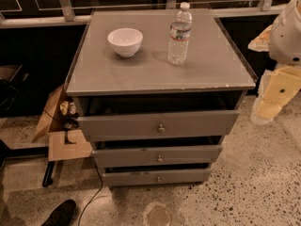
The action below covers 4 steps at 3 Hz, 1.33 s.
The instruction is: Open bottom drawer
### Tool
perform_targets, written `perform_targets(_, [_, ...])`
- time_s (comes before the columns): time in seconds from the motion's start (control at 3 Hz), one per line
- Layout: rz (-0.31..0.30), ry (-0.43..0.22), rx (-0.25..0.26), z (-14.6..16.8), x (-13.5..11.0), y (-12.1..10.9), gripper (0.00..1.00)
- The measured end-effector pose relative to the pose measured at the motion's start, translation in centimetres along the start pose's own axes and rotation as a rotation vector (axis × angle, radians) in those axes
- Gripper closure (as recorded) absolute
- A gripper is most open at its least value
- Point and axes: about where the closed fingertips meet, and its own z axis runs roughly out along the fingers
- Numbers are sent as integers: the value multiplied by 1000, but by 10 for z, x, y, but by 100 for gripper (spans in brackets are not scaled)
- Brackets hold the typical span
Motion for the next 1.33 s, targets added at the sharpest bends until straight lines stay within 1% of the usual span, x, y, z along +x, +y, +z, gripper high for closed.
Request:
perform_targets(0.33, [14,-27,-3,17,5,6,33])
perform_targets(0.67, [50,-90,-43,61,13,23,56])
perform_targets(1.0, [103,-172,-91,113,27,44,79])
perform_targets(1.33, [149,-226,-183,187,51,75,100])
